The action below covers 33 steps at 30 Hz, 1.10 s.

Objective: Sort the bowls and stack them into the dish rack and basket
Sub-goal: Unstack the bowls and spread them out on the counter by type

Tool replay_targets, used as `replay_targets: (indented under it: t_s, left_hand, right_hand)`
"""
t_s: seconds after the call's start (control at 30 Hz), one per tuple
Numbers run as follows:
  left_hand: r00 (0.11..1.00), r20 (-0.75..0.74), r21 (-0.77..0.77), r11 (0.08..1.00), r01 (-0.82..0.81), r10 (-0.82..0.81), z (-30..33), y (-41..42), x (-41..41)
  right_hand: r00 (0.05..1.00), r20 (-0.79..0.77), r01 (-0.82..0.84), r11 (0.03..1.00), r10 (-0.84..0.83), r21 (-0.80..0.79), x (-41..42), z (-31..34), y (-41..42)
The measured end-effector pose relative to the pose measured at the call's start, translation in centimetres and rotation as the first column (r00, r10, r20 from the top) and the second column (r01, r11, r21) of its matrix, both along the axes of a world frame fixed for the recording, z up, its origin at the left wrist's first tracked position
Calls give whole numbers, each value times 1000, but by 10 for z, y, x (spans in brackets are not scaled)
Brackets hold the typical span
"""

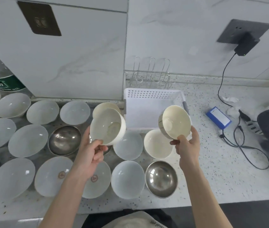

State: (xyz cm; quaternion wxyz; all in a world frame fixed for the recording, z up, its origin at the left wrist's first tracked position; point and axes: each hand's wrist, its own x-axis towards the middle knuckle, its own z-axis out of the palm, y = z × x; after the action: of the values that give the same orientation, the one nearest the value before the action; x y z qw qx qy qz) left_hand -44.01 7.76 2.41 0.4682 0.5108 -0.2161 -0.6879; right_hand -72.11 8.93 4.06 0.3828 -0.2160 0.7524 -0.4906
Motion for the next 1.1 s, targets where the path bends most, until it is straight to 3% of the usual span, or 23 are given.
replay_targets:
  t_s: [0.23, 0.7, 1.1]
  left_hand:
    - [998, -36, 21, 999, -41, 41, -1, 35, -81]
    - [997, 25, 34, 996, -78, 77, -10, 70, -150]
    - [988, 71, 101, 984, -145, 138, -17, 83, -161]
  right_hand:
    - [988, -155, 17, 993, 1, 117, -91, -17, 53]
    - [920, -110, -343, 908, 376, 241, -130, -54, 54]
    - [877, -92, -441, 866, 471, 237, -131, -70, 43]
